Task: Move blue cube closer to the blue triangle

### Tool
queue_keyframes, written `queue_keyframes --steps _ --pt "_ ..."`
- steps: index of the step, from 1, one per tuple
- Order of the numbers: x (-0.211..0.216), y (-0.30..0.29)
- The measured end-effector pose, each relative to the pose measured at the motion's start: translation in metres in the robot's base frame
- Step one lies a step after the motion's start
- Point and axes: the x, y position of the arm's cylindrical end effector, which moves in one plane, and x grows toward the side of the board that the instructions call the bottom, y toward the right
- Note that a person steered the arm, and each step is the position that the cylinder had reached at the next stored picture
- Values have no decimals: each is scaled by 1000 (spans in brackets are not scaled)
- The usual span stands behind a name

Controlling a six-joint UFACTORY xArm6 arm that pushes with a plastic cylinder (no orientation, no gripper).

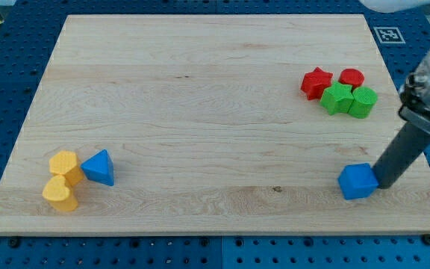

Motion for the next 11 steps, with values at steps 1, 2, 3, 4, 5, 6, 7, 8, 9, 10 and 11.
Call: queue_keyframes --steps 1,2,3,4,5,6,7,8,9,10,11 --pt "1 -18" --pt "3 -34" --pt "3 -56" --pt "7 -75" --pt "25 -87" --pt "33 -108" --pt "33 -141" --pt "33 -179" --pt "33 -214" --pt "33 -251" --pt "33 -285"
